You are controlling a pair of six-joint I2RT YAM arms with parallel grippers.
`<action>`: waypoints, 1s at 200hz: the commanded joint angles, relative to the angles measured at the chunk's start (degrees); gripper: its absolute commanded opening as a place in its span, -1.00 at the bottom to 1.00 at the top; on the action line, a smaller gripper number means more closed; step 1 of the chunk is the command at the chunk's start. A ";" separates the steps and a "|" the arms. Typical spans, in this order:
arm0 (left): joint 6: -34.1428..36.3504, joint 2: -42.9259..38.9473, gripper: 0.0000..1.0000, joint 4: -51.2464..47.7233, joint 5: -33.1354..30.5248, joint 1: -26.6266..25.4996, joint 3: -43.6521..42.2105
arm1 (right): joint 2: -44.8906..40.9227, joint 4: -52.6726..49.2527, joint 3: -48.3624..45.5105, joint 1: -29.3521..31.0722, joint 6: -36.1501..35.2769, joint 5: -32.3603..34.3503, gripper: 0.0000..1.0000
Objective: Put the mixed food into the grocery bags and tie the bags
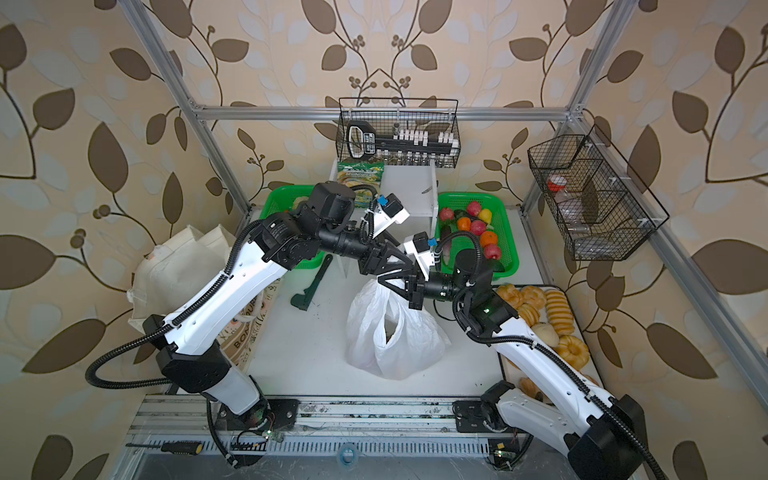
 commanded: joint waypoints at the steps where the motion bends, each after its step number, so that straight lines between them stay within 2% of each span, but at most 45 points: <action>1: -0.80 -5.49 0.26 3.99 -6.24 0.21 -1.40 | 0.33 1.90 -1.37 -0.43 1.37 0.29 -0.95; 18: -1.84 -7.50 0.54 5.98 -8.30 0.28 -3.27 | 0.35 1.87 -1.64 -0.46 1.44 0.73 -0.96; 34: -3.85 -9.52 0.65 8.57 -11.35 0.36 -5.46 | 0.43 1.86 -1.87 -0.58 1.48 1.01 -0.97; 68: -14.44 -13.71 0.63 14.03 -18.44 3.59 -11.04 | 0.01 1.83 -2.11 -0.60 1.27 1.00 -0.96; 89: -20.02 -14.42 0.58 14.99 -18.74 6.35 -14.82 | -0.35 1.84 -2.24 -0.60 1.17 1.08 -0.95; 133: -21.10 -13.82 0.52 13.53 -13.28 6.61 -18.00 | -1.00 2.10 -2.47 -0.62 1.51 1.08 -0.94; 152: -21.58 -13.31 0.29 13.75 -13.14 6.61 -19.11 | -1.10 2.30 -2.71 -0.60 1.95 1.34 -0.92; 172: -22.74 -13.82 -0.34 15.68 -12.36 6.61 -20.94 | -1.16 0.77 -2.81 -0.53 2.32 3.22 -0.89; 190: -23.96 -15.51 -0.98 17.16 -15.27 6.60 -23.85 | -1.40 -0.87 -3.11 -1.09 3.04 5.68 -0.84; 200: -24.99 -16.77 -1.00 18.13 -16.82 6.61 -25.80 | -1.49 -0.63 -3.77 -1.65 4.35 6.92 -0.83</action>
